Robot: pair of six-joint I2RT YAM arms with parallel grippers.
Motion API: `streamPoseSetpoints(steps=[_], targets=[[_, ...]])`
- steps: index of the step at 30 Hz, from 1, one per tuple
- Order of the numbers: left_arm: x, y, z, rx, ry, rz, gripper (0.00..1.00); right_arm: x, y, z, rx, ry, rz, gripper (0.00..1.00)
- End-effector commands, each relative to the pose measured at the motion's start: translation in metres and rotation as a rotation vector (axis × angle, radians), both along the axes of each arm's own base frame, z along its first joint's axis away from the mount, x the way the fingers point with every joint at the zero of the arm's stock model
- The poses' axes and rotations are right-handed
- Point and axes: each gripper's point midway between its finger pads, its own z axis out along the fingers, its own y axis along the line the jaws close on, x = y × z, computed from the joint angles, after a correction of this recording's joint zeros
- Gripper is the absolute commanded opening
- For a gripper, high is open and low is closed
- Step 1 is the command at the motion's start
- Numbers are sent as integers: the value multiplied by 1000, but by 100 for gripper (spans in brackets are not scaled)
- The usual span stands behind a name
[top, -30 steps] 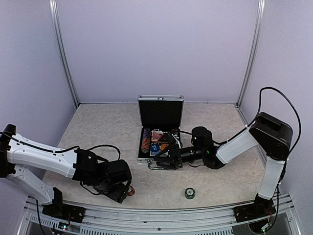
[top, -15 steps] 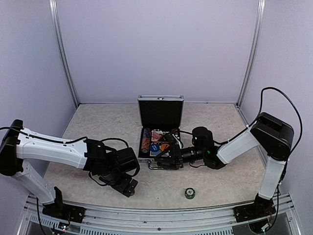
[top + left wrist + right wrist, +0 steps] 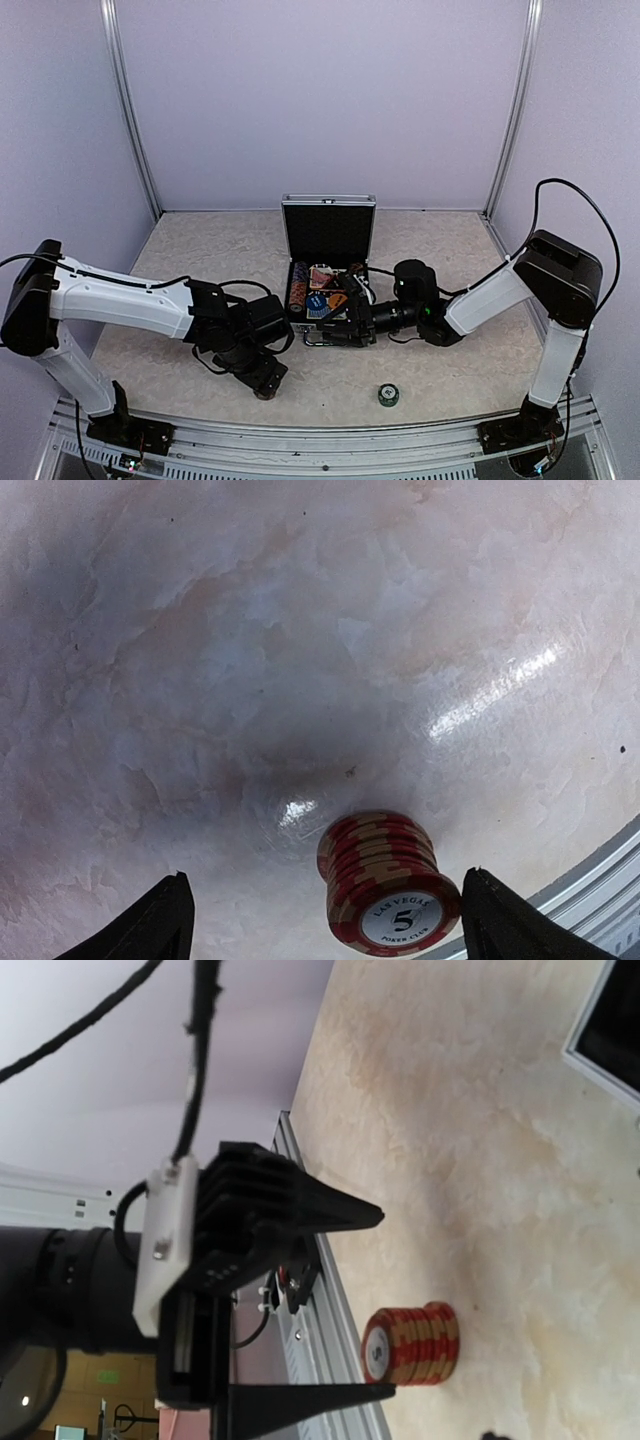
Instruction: Pack up texas hold em set
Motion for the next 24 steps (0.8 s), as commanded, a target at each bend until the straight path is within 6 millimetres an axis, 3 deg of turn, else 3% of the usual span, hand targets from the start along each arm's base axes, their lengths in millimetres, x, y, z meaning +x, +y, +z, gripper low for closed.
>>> streamPoseSetpoints(steps=[1,9,15,24], targets=[[9,-7,14,-17,-51,4,91,3,-5,4,9,-18,-7,67],[2,-11,21,-41,-44,4,91,5,-4,6,9,-22,-7,67],[-19,-15,4,-28,7,-33,92,6,-2,8,11,-26,-6,67],[-24,-8,-18,-4,40,-37,89,7,-2,10,5,-30,-5,67]])
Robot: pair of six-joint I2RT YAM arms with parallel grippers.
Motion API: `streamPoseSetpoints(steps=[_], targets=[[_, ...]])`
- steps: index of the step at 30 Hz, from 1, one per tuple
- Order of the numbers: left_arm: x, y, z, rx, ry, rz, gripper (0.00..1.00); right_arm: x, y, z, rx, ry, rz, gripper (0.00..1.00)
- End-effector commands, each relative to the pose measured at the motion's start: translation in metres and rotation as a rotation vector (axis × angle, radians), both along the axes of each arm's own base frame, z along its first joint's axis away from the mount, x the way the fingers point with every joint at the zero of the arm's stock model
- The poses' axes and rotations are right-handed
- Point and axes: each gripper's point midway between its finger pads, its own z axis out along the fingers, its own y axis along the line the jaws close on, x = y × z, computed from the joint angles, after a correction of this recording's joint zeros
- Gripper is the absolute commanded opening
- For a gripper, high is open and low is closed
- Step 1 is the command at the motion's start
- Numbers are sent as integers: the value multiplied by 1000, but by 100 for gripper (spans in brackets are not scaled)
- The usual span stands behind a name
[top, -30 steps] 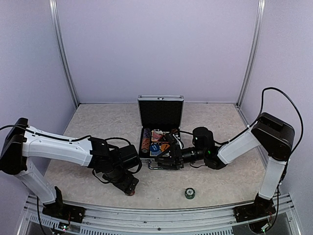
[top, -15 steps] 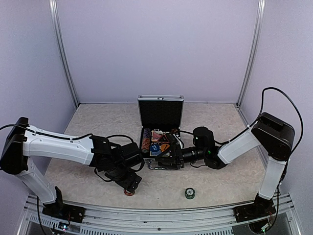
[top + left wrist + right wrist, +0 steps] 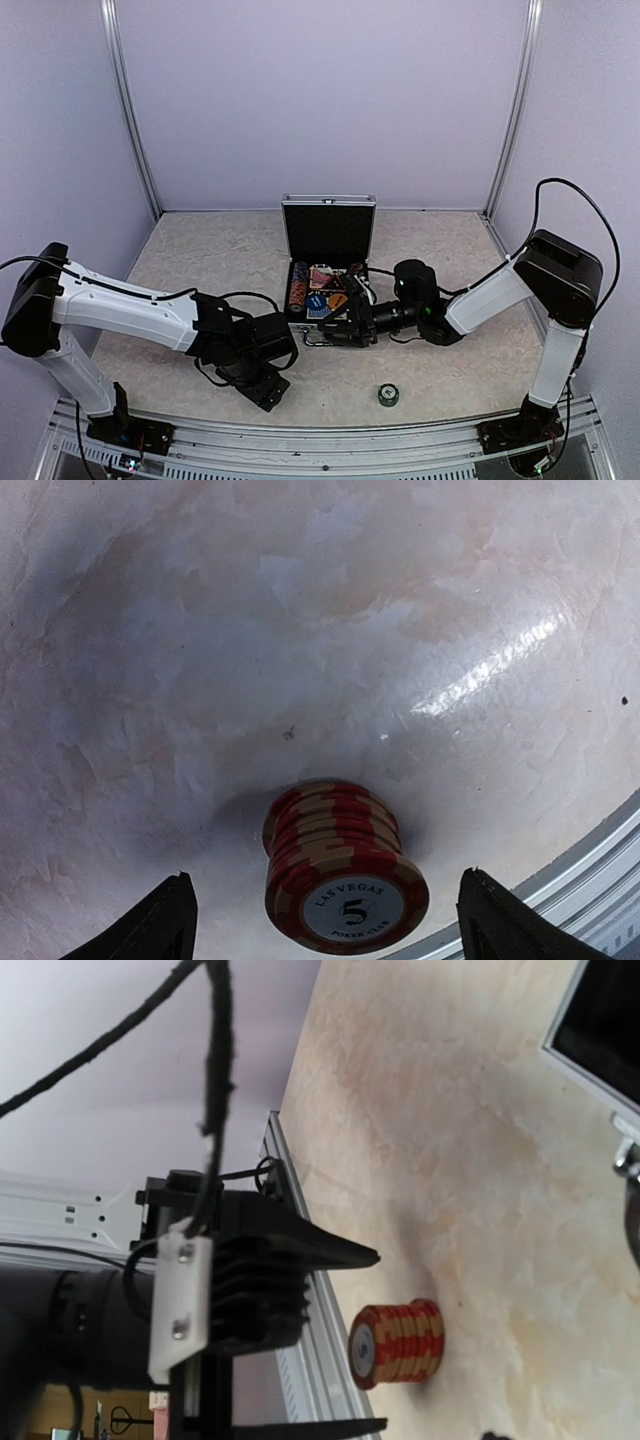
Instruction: Pack up texas hold em set
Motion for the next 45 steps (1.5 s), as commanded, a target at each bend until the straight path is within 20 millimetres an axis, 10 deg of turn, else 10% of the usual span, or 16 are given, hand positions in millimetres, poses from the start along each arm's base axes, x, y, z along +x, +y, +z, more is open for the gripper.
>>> streamPoseSetpoints(steps=[1,45], targets=[[-1,0,-9,-5,13,4,88,5,0,14,21,-35,-1,67],[-7,1,-35,18,75,-25,34,5,0,10,18,-28,-2,67]])
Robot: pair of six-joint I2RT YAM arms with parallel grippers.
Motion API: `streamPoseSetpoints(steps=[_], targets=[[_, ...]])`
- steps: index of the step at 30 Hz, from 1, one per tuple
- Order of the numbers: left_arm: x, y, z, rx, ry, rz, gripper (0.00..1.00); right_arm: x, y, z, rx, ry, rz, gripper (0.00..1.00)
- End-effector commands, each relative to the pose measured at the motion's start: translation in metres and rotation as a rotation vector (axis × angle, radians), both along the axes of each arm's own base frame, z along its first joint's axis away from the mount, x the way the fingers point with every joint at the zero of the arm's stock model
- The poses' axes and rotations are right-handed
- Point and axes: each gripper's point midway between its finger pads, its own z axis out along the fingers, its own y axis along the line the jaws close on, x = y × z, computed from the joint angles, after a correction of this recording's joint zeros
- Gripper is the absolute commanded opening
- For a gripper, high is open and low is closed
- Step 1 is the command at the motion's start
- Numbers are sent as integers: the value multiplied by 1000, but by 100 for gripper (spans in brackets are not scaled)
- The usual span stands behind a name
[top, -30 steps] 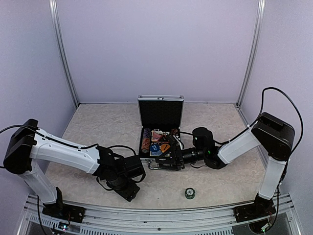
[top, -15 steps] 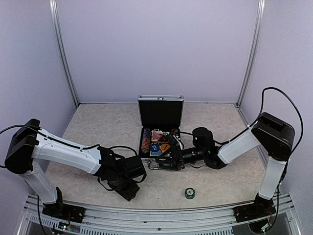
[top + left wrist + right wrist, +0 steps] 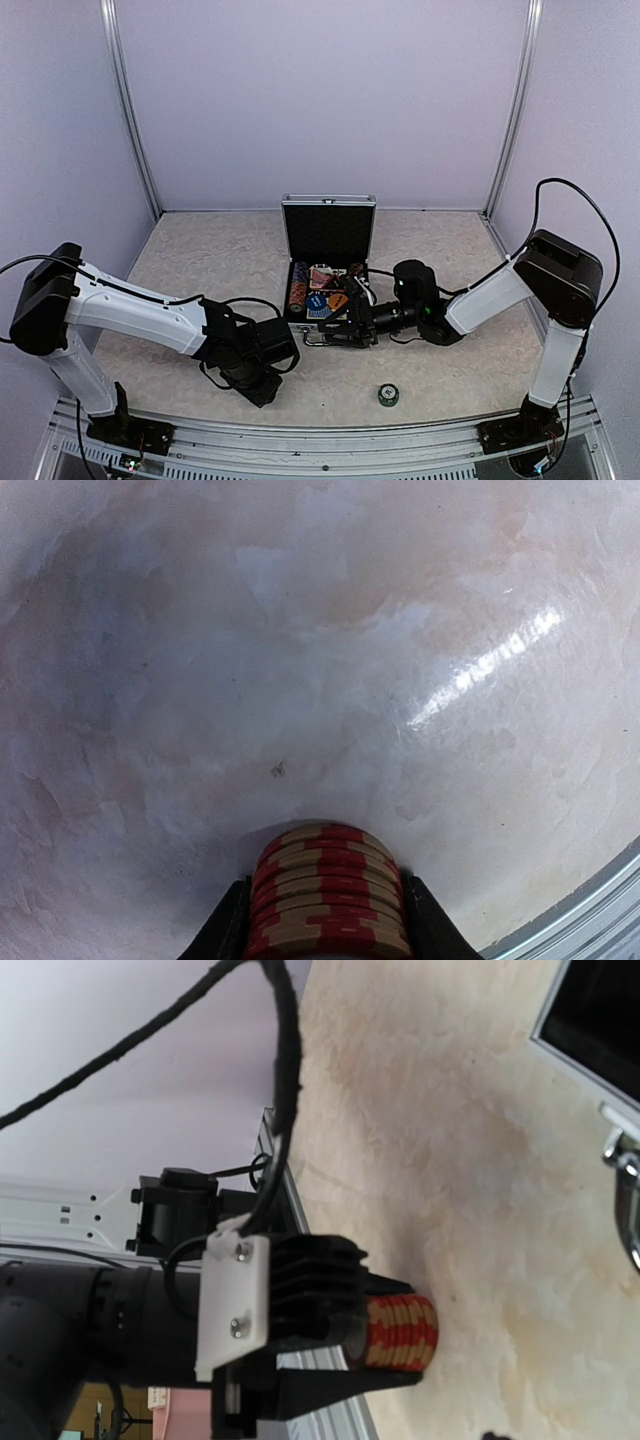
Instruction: Pack up texas hold em set
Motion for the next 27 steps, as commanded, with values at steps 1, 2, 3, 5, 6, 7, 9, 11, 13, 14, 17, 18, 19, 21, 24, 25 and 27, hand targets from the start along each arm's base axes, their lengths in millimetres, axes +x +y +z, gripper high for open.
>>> streamPoseSetpoints(steps=[1,2,3,5,6,7,9,11,13,14,17,18,19,21,24,25,27], targets=[[-8,2,-11,15,48,-11,33,5,1,13,30,-35,-3,67],[-8,1,-10,13,47,-12,31,5,1,13,30,-35,-3,67],[-7,1,-10,13,46,-13,29,5,1,13,30,-34,-2,67],[-7,1,-9,14,44,-18,21,6,1,14,32,-36,-1,67],[-6,1,-9,18,40,-21,18,6,1,14,32,-36,-1,67],[-5,0,-7,20,34,-24,15,6,1,13,32,-36,0,67],[-2,1,-3,32,18,-32,9,5,1,13,31,-34,1,67],[1,0,1,38,7,-36,6,6,1,15,34,-35,0,67],[4,-3,6,37,-4,-41,6,5,1,16,36,-35,0,67],[5,-4,9,37,-8,-44,5,5,1,18,38,-37,0,67],[10,-8,18,34,-26,-52,5,3,2,19,42,-37,9,67],[11,-8,21,35,-32,-51,5,1,2,20,44,-39,15,67],[13,-9,24,32,-36,-52,5,0,3,21,47,-37,22,67],[16,-11,30,28,-47,-52,4,-3,4,22,55,-33,33,67],[19,-14,38,19,-57,-53,4,-7,4,24,62,-29,45,67],[19,-15,40,14,-59,-54,4,-8,5,25,63,-31,51,67],[20,-18,45,7,-63,-57,4,-10,6,26,66,-32,62,67]])
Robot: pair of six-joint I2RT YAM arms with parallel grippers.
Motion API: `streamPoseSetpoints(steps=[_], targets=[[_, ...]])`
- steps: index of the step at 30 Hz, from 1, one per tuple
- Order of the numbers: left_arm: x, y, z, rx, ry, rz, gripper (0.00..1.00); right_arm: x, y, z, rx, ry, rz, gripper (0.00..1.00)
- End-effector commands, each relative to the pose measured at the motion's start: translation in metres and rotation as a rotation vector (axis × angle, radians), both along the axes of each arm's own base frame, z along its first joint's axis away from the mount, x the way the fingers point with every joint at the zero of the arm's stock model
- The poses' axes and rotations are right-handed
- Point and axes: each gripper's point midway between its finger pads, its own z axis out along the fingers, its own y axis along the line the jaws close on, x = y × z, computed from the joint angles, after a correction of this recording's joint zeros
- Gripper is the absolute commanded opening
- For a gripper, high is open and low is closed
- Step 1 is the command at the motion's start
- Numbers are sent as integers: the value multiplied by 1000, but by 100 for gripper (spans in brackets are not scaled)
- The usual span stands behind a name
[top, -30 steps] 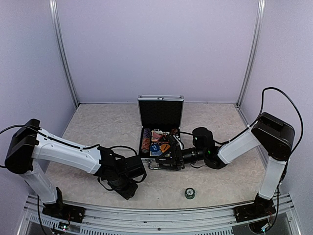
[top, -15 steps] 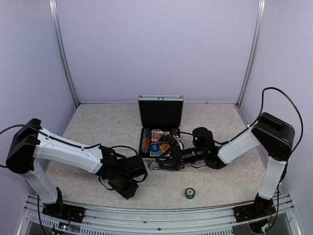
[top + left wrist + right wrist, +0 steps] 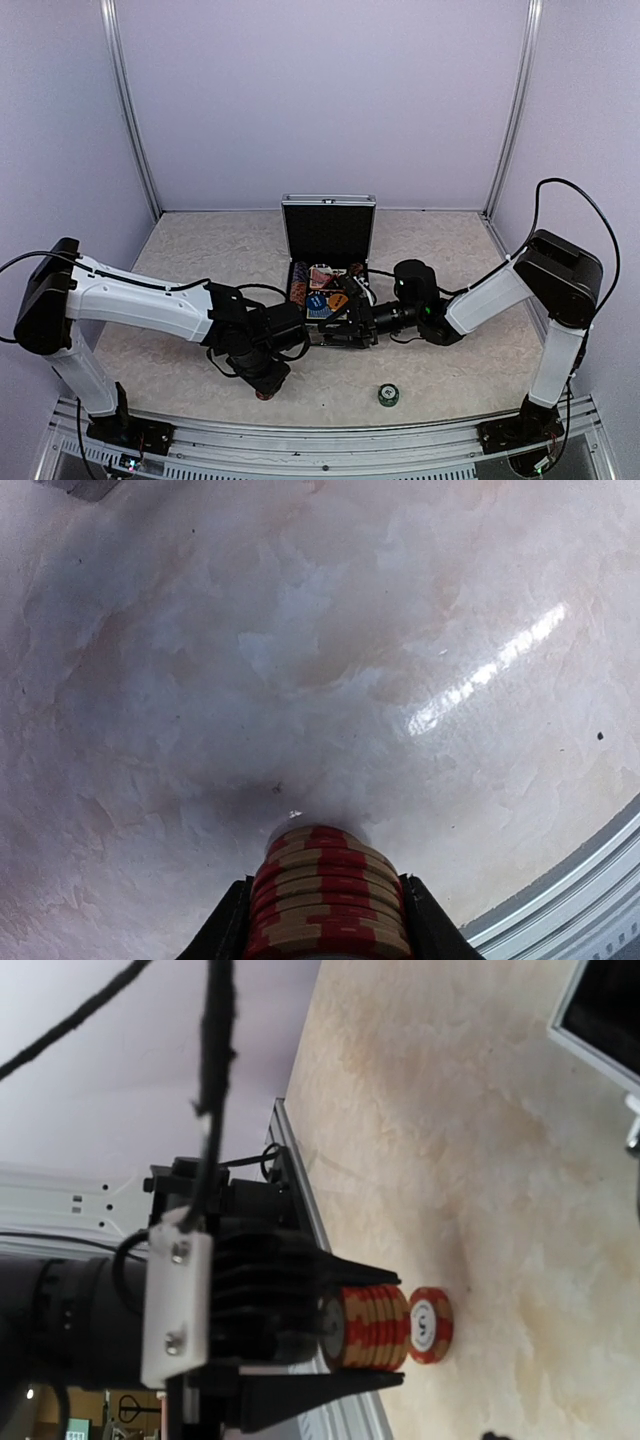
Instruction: Pack up texas hold em set
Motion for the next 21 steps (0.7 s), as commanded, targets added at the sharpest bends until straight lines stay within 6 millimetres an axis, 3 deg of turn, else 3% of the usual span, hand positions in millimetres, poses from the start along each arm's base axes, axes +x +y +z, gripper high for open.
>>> streamPoseSetpoints(steps=[1,10,21], targets=[[8,-6,21,-21,-34,-12,4,-6,6,24,56,-39,43,67],[10,-20,44,-60,-46,-41,4,-21,16,16,55,-20,105,67],[0,-35,63,-73,-50,-91,4,-18,25,2,71,30,104,67]])
